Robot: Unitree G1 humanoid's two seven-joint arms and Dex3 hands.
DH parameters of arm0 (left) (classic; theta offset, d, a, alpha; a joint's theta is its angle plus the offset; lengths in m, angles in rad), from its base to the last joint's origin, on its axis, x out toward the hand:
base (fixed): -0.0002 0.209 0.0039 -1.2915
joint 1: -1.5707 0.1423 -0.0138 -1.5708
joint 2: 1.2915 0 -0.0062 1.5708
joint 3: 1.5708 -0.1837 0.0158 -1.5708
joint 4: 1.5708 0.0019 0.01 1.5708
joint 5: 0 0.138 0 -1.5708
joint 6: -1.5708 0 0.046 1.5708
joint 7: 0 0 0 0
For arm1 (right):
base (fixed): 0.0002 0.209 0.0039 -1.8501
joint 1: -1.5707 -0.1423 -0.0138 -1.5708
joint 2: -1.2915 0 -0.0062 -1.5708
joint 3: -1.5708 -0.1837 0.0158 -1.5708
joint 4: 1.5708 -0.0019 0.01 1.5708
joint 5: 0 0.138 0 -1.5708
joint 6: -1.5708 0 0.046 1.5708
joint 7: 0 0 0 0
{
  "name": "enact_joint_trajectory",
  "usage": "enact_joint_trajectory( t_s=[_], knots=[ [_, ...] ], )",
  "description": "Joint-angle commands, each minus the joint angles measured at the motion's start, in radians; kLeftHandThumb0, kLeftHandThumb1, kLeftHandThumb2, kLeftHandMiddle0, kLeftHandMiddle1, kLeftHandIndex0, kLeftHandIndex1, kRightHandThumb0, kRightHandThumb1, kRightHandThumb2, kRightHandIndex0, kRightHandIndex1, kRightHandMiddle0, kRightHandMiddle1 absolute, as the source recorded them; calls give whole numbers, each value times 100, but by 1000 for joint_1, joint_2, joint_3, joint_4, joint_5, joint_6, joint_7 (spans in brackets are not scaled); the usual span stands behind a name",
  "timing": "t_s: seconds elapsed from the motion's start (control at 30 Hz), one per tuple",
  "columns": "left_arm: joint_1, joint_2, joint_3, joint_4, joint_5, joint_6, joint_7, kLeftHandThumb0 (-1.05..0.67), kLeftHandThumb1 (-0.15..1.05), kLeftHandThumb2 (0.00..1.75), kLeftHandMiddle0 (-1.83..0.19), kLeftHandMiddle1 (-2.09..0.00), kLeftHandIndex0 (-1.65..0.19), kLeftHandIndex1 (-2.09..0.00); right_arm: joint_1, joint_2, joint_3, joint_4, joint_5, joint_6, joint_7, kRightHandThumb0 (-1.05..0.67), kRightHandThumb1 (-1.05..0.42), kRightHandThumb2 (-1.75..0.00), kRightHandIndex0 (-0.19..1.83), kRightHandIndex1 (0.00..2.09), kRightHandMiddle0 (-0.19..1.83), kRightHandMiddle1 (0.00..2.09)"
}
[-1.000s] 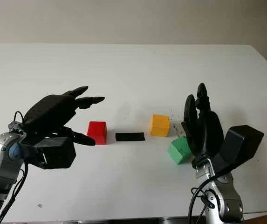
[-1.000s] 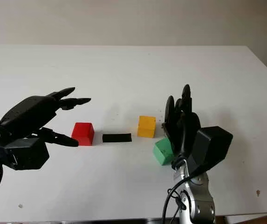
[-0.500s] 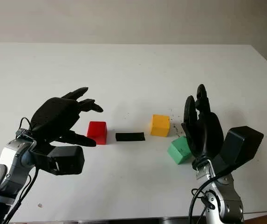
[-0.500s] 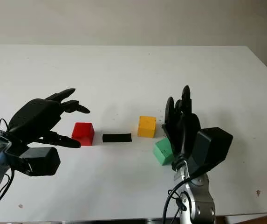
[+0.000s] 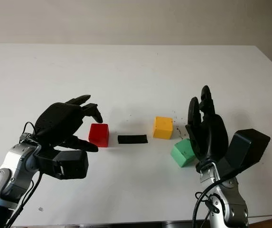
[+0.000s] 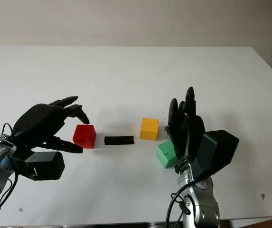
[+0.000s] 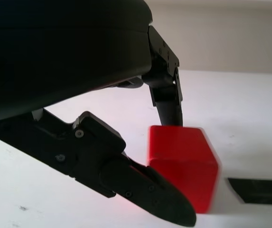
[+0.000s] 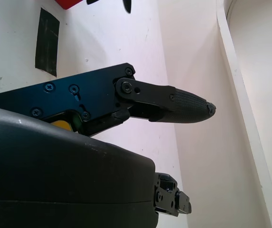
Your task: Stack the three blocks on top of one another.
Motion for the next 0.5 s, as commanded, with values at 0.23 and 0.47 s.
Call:
enact_joint_trajectory(
  t_s=[0.23,0.47],
  knots=[
    [7,-16,34,69,-213,-84,-60,-44,91,7,-35,-8,-51,-104,-1,1,0,-16,-1,-6,-4,-67,-105,-53,-18,5,-14,5],
    [0,1,34,94,-202,-113,-49,-38,94,5,-37,-7,-48,-108,0,3,4,-21,-4,2,-14,-67,-105,-52,-18,5,-13,5]
  ],
)
